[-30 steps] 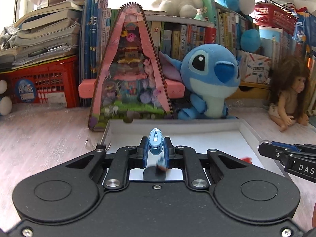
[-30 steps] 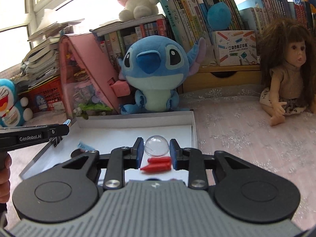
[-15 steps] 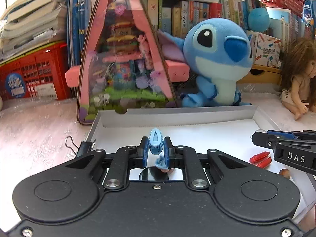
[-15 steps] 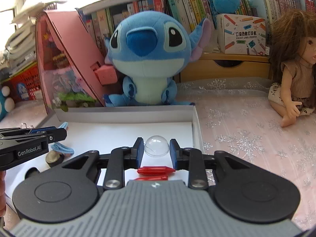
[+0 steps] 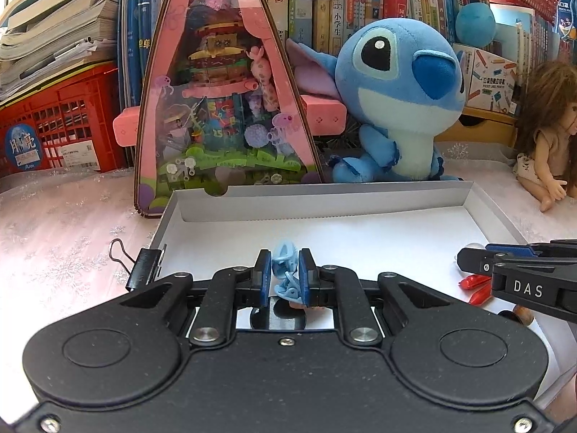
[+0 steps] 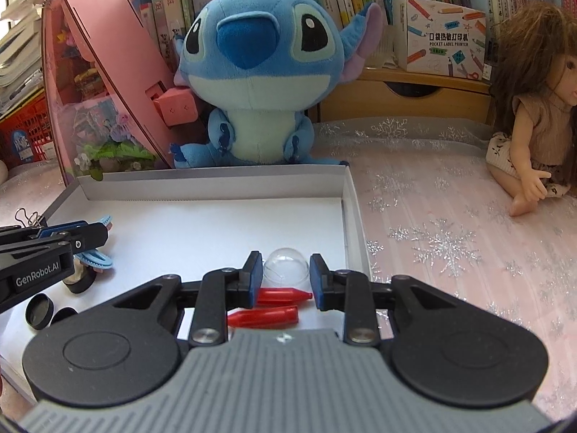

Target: Organize rigid objects

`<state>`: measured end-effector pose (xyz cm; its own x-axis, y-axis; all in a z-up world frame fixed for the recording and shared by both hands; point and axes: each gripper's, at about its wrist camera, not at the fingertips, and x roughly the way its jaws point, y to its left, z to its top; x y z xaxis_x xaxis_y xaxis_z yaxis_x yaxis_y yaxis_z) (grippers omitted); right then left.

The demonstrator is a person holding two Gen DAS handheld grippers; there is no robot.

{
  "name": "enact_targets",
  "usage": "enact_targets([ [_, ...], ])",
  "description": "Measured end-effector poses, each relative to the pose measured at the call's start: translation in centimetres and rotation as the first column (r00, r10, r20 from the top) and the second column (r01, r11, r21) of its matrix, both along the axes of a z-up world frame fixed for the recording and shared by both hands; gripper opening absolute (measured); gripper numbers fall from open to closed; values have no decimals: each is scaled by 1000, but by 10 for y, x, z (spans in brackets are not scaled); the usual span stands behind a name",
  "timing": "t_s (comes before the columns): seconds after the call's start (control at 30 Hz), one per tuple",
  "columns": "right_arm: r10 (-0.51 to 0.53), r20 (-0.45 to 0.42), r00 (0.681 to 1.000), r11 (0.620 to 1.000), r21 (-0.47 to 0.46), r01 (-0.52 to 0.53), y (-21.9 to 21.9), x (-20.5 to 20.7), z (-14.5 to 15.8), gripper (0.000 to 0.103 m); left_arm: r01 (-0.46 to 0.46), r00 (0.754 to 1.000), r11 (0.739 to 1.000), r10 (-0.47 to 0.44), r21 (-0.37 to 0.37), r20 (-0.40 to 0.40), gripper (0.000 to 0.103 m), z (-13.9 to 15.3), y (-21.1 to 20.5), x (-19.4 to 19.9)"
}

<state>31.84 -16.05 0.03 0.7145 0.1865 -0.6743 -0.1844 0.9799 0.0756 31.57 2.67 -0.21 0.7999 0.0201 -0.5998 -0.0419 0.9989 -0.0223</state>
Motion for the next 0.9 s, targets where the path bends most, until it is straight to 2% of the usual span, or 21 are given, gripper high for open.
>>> enact_targets([
  [0.3,3,0,1000,1000,-10,-3,1,0,0,34,0,1000,1000,0,-9,-6,16,-1,1,1],
  [0.4,3,2,1000,1000,-14,-3,2,1,0,34,-7,1000,1000,7,-13,-11,19,-1,2,2],
  [0.5,4,4,1000,1000,-16,-4,3,0,0,38,-12,1000,1000,11,-15,-19,21,-1,2,3],
  [0.53,4,6,1000,1000,-16,-4,2,0,0,43,-16,1000,1000,16,-19,-23,21,-1,2,3],
  [0.57,5,7,1000,1000,-16,-5,3,0,1,53,-24,999,1000,23,-20,-28,27,-1,3,3],
  [0.6,7,8,1000,1000,-14,-7,2,0,1,55,-29,999,999,29,-21,-31,34,0,3,3],
  [0.7,9,16,1000,1000,-5,-8,1,-1,3,63,-38,999,999,37,-18,-17,48,3,3,-1],
  [0.9,6,47,999,1000,25,-7,-2,-10,11,76,-32,999,999,32,19,4,63,13,0,-11],
])
